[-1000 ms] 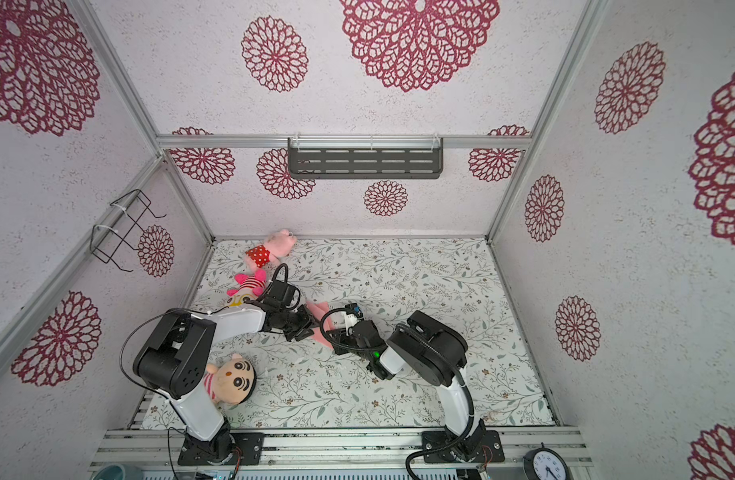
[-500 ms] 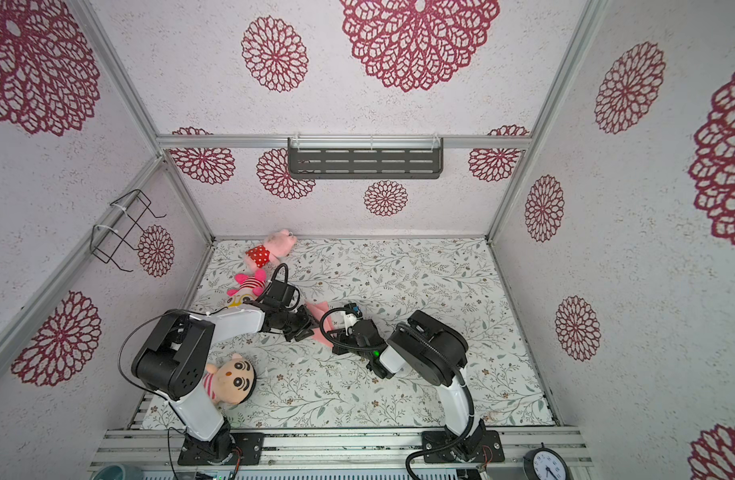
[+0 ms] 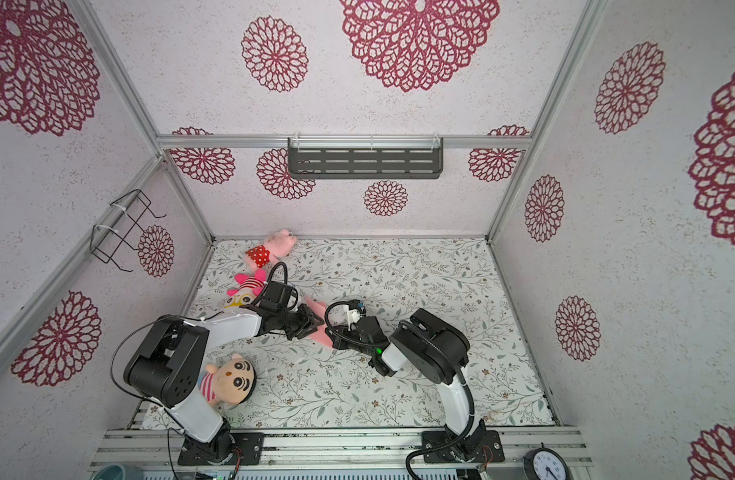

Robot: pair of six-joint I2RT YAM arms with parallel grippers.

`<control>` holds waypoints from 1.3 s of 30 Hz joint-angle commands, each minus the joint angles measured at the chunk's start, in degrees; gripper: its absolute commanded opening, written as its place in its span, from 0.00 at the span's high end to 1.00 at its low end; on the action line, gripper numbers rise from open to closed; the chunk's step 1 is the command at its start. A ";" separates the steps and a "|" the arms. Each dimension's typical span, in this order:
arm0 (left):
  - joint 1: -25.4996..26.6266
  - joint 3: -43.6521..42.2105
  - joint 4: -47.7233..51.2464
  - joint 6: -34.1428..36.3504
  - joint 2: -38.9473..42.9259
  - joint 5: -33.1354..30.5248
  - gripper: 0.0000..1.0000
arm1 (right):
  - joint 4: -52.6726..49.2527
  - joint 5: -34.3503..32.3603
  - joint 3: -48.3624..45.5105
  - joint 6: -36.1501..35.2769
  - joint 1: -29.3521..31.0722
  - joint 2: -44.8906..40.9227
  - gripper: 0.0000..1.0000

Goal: Fold a paper plane with a square sheet of paper (pick it up from the middle)

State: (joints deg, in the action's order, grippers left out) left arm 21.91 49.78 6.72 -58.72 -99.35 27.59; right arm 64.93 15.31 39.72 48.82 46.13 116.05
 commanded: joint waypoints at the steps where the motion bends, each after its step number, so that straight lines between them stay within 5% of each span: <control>1: 0.59 0.74 -0.67 0.87 -1.90 0.53 0.62 | 3.09 1.21 -0.34 2.24 -0.34 0.76 1.00; 8: 0.78 2.93 5.58 1.15 -4.41 -2.57 0.63 | 1.33 1.43 -0.09 2.90 -0.43 0.94 0.98; 18: 0.85 3.56 10.87 0.36 -6.73 -5.97 0.68 | -5.61 3.94 0.41 2.69 -2.04 -1.27 0.82; 39: 0.82 3.66 11.49 0.45 -7.16 -6.24 0.72 | -21.59 3.10 9.07 -1.61 -3.07 -4.10 0.76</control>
State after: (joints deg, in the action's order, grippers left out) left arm 22.41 54.30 14.63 -58.30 -104.05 24.56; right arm 45.08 18.24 46.59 49.06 43.46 112.66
